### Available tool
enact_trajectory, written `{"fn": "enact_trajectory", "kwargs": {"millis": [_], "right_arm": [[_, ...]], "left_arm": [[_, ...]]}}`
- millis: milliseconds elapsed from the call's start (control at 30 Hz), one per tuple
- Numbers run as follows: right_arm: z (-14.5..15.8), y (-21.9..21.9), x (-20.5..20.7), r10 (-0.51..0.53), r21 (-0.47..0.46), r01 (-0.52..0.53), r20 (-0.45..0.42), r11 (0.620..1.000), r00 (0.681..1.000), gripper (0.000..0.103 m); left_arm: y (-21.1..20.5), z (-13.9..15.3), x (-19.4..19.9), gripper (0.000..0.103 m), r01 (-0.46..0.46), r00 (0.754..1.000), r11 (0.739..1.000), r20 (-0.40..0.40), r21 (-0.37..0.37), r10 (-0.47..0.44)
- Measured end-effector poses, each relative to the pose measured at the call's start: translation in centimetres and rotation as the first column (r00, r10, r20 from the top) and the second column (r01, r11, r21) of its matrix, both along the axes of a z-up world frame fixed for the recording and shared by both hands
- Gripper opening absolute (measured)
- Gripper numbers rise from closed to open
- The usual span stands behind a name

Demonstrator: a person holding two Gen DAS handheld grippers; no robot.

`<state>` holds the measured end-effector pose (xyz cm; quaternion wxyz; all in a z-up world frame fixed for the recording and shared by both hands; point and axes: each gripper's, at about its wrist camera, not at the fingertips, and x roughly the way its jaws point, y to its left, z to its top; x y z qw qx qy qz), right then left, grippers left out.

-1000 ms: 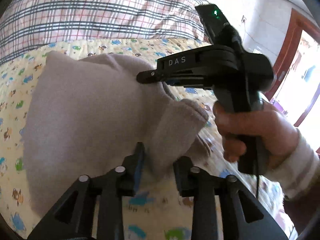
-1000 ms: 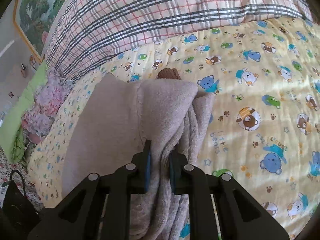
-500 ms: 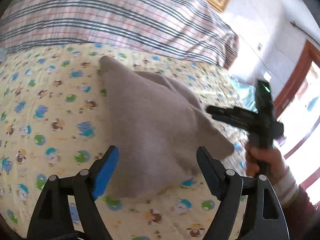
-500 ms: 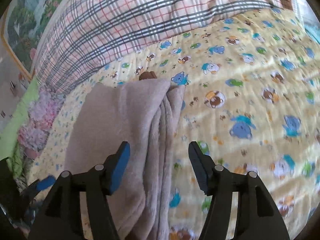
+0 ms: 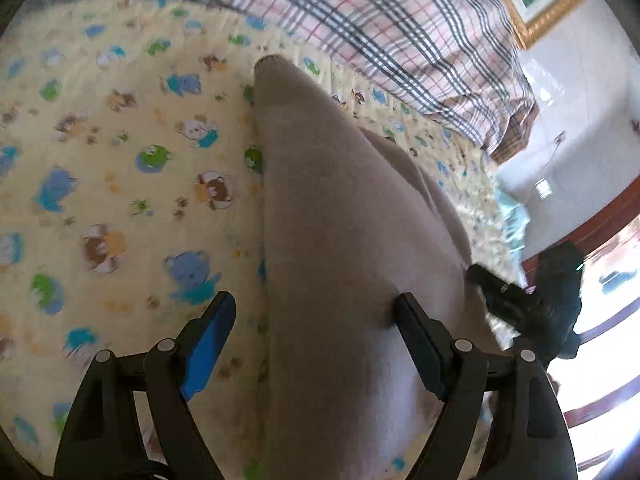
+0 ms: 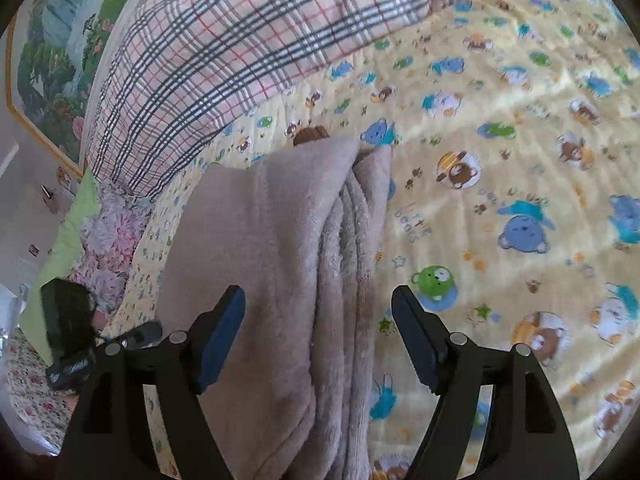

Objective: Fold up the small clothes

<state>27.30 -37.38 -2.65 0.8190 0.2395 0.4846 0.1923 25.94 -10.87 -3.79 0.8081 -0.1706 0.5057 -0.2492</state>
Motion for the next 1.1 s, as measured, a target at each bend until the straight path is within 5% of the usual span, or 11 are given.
{"fn": "enact_trajectory", "kwargs": {"millis": [67, 200, 300, 367, 433, 600, 833, 1100], "right_arm": [[-0.8, 0.0, 0.5, 0.006, 0.027, -0.006, -0.018, 1.0, 1.0, 0.076], [-2.1, -0.3, 1.4, 0.01, 0.085, -0.007, -0.037, 0.996, 0.999, 0.076], [-2.5, -0.2, 1.8, 0.025, 0.114, -0.022, -0.032, 0.993, 0.999, 0.075], [-2.8, 0.4, 1.9, 0.062, 0.136, -0.056, -0.043, 0.989, 0.997, 0.049], [-3.2, 1.0, 1.9, 0.087, 0.201, -0.073, -0.059, 0.977, 0.994, 0.044], [-0.7, 2.4, 0.6, 0.094, 0.199, -0.095, 0.012, 0.975, 0.995, 0.037], [2.4, 8.1, -1.7, 0.201, 0.25, -0.217, 0.089, 0.943, 0.976, 0.035], [1.7, 18.4, -4.0, 0.358, 0.343, -0.382, 0.133, 0.858, 0.924, 0.035]], "left_arm": [[-0.1, -0.9, 1.4, 0.094, 0.005, 0.999, 1.0, -0.035, -0.023, -0.006], [-0.6, -3.1, 3.5, 0.094, 0.035, 0.994, 0.995, -0.099, -0.094, -0.044], [-1.2, -3.6, 4.0, 0.092, 0.057, 0.995, 0.993, -0.07, -0.107, -0.064], [-1.5, -3.8, 4.2, 0.062, 0.071, 0.994, 0.988, -0.074, -0.135, -0.082], [-1.3, -3.6, 4.2, 0.055, 0.056, 0.993, 0.987, -0.09, -0.152, -0.07], [0.2, -0.9, 1.8, 0.044, 0.053, 0.998, 0.988, -0.022, -0.143, -0.057], [8.6, 4.4, -3.9, 0.043, -0.03, 0.996, 0.995, 0.082, -0.097, 0.038], [19.0, 7.0, -9.9, 0.043, -0.152, 0.977, 0.988, 0.149, -0.024, 0.154]]}}
